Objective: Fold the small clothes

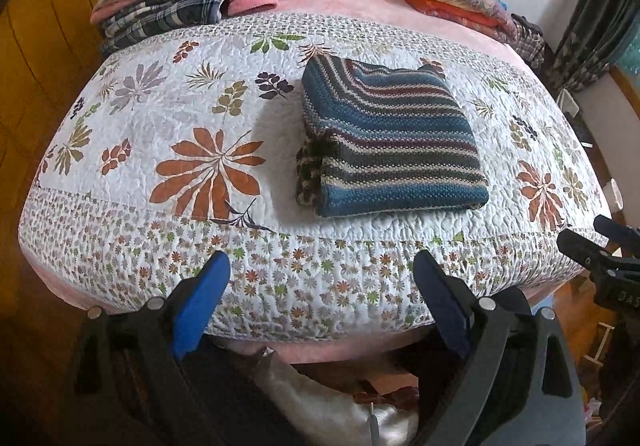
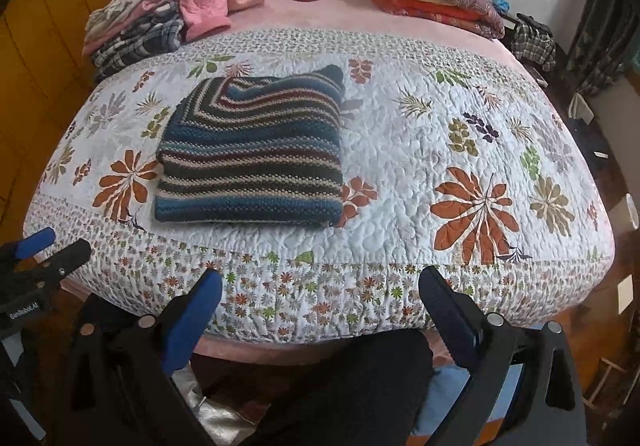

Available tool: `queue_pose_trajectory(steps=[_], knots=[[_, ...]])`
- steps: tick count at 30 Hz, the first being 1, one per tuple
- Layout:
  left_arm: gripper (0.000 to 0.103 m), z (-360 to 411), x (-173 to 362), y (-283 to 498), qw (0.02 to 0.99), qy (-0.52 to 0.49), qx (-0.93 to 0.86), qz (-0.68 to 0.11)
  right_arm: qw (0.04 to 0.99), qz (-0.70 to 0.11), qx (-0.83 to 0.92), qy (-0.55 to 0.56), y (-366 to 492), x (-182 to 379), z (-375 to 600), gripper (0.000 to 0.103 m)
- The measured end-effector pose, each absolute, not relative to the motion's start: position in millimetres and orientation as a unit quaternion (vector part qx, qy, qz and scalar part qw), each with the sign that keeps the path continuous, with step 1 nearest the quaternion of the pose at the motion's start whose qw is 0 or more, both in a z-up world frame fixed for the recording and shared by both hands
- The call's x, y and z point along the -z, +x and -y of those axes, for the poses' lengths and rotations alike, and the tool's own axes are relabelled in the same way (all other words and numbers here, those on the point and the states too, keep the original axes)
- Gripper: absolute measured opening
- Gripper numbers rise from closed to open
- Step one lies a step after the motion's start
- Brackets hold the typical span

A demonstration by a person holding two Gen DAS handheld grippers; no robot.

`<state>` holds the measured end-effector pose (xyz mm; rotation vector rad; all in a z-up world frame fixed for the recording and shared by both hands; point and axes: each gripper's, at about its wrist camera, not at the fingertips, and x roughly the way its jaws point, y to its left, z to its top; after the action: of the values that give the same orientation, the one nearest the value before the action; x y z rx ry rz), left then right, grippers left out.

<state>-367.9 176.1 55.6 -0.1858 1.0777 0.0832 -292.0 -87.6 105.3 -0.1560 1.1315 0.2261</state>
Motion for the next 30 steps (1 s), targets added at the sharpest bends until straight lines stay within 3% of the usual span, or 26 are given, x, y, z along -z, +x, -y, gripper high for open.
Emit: queue_pose_trajectory(steps=[30], knots=[[0.092, -157.9, -65.4, -361.6, 0.857, -0.073, -0.041, -0.508, 0.839, -0.528, -0.110, -0.072, -284.6, -105.8, 85.1, 0.099]])
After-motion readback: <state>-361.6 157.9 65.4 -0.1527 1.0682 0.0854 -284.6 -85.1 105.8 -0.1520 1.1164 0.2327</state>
